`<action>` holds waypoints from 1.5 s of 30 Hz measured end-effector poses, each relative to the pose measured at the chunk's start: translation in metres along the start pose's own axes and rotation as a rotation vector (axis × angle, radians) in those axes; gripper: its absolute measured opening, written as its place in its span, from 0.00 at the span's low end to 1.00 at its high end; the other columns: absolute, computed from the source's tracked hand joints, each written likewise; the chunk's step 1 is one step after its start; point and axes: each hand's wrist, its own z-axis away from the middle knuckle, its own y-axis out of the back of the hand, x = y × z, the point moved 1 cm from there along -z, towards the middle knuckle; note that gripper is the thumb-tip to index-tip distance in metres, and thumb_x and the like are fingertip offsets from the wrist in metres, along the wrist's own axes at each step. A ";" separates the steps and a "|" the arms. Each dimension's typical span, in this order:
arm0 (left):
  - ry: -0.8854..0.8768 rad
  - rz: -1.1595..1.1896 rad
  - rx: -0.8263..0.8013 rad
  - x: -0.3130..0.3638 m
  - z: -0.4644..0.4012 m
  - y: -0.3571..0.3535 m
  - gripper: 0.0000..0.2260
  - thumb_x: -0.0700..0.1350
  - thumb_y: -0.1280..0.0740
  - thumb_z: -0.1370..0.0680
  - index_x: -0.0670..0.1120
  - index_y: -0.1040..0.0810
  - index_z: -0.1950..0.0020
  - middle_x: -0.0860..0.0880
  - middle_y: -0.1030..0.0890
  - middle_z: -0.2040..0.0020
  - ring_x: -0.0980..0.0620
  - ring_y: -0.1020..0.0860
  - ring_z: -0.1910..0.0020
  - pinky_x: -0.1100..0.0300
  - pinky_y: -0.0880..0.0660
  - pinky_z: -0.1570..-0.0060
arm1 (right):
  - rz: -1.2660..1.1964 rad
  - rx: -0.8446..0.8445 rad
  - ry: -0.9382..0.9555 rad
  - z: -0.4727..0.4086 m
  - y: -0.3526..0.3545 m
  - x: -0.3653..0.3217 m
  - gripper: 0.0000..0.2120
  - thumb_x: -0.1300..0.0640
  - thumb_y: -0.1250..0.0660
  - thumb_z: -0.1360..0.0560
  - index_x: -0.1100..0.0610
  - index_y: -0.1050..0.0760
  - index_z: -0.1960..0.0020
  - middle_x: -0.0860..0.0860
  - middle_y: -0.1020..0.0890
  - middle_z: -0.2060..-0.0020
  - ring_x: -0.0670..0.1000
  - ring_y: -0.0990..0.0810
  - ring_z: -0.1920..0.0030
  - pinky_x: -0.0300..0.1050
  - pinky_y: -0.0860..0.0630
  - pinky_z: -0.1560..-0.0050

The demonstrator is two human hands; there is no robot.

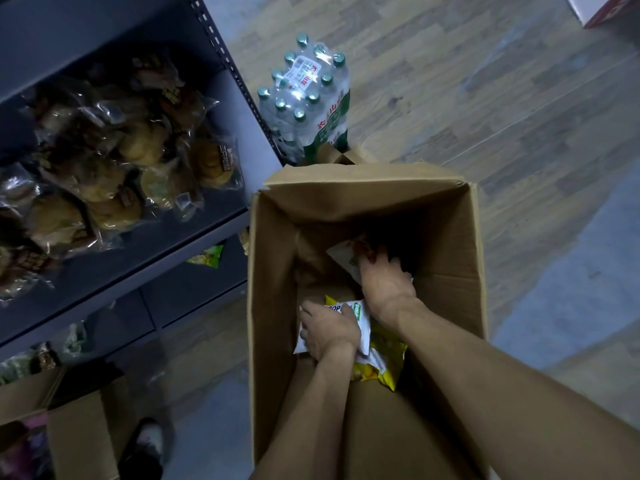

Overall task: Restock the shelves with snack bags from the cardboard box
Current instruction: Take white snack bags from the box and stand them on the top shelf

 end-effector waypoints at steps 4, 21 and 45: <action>0.181 0.111 -0.036 -0.004 -0.019 -0.010 0.29 0.51 0.27 0.28 0.39 0.32 0.33 0.39 0.38 0.32 0.36 0.34 0.33 0.46 0.31 0.35 | -0.086 -0.076 0.000 -0.011 -0.021 0.000 0.32 0.59 0.40 0.21 0.48 0.50 0.21 0.60 0.42 0.28 0.64 0.31 0.36 0.57 0.28 0.40; -0.412 0.098 -0.007 -0.009 -0.027 0.020 0.28 0.31 0.31 0.30 0.47 0.27 0.32 0.49 0.27 0.36 0.49 0.26 0.37 0.62 0.32 0.36 | -0.147 -0.130 -0.046 -0.028 0.004 -0.001 0.27 0.61 0.40 0.22 0.49 0.41 0.25 0.60 0.27 0.34 0.62 0.26 0.35 0.51 0.27 0.39; -0.219 -0.159 -0.118 -0.004 -0.022 0.021 0.30 0.46 0.28 0.29 0.46 0.37 0.30 0.45 0.30 0.33 0.43 0.27 0.37 0.57 0.30 0.42 | -0.199 -0.172 -0.114 -0.033 -0.040 -0.009 0.34 0.57 0.43 0.19 0.50 0.58 0.20 0.63 0.33 0.30 0.64 0.30 0.33 0.51 0.32 0.36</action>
